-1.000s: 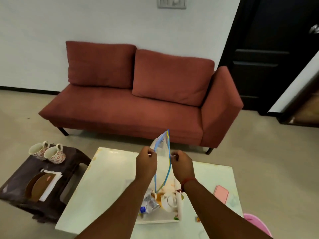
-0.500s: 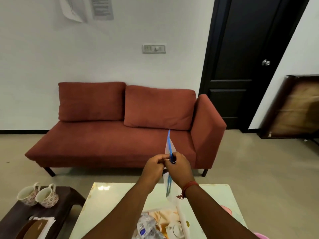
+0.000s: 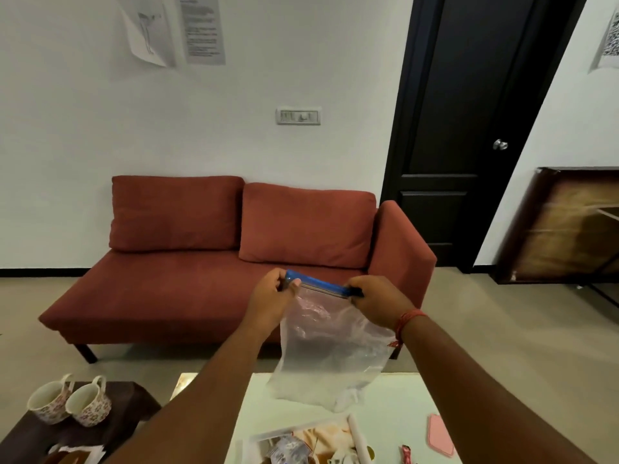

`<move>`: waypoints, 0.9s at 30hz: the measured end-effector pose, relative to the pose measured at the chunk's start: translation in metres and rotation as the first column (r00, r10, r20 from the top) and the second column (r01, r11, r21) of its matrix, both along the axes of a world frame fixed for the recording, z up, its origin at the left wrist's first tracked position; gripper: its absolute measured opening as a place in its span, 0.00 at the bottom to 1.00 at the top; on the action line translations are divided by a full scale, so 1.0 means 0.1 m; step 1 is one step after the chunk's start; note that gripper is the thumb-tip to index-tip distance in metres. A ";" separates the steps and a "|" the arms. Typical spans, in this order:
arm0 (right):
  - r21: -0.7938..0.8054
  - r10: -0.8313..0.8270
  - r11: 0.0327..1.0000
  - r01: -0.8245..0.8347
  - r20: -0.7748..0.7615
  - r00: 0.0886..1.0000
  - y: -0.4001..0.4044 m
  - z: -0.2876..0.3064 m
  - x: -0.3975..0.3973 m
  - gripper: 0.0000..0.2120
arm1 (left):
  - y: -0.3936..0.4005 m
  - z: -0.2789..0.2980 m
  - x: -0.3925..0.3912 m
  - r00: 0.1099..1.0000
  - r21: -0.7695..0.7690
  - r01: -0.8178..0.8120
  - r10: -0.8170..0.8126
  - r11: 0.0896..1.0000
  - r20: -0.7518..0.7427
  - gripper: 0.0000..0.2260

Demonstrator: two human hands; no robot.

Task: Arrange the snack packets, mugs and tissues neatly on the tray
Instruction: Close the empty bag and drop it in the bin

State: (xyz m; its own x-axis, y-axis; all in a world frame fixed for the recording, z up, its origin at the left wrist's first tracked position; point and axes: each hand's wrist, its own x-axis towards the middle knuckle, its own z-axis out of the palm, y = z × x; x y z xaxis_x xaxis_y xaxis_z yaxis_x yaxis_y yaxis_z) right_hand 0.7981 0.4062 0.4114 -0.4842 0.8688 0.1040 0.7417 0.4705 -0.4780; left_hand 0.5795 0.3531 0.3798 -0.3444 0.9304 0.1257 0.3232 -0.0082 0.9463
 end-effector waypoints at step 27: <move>-0.222 -0.186 0.972 0.074 -0.540 0.821 0.40 0.22 0.64 0.02 | 0.14 0.17 -0.12 0.906 0.123 -0.313 0.258 0.942 0.335 0.09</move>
